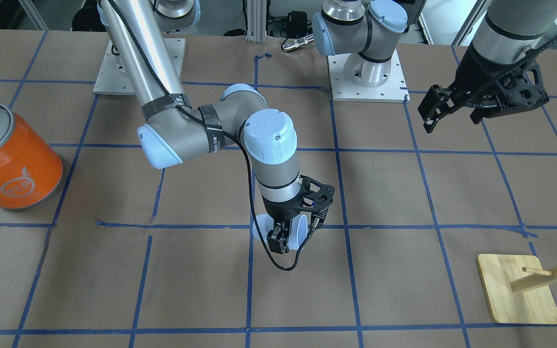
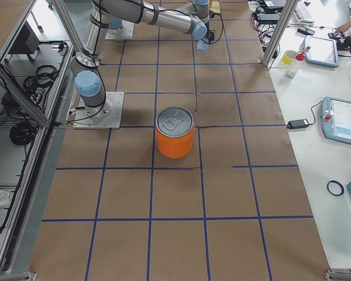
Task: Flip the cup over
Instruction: 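Carry the white cup with the right gripper toward the table center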
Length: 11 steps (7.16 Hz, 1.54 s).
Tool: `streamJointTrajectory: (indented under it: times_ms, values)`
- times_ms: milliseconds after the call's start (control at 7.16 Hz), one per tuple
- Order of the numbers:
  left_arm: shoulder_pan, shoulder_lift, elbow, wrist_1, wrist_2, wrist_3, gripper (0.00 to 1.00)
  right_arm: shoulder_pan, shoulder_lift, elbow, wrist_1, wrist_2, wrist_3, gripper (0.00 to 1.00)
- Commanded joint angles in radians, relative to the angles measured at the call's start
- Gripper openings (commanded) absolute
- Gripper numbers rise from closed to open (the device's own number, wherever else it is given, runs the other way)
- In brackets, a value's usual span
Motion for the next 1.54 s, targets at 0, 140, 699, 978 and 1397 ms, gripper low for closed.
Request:
streamJointTrajectory:
  times_ms: [0,140,699,978,1397]
  values:
    - [0.0,0.004,-0.011,0.003,0.003,0.001,1.0,0.058,0.066,0.021,-0.116,-0.008,-0.151,0.0]
    - [0.0,0.002,-0.011,0.003,0.003,0.001,1.0,0.058,0.068,0.043,-0.115,-0.019,-0.22,0.0]
    - [0.0,0.001,-0.011,0.0,0.004,0.001,1.0,0.026,0.042,0.058,-0.073,-0.094,-0.25,0.0]
    - [0.0,0.002,-0.012,-0.005,0.006,0.001,1.0,0.017,0.043,0.059,-0.076,-0.088,-0.236,0.21]
    - [0.0,0.005,-0.011,-0.002,0.008,0.001,1.0,0.014,0.039,0.12,-0.091,-0.088,-0.205,0.67]
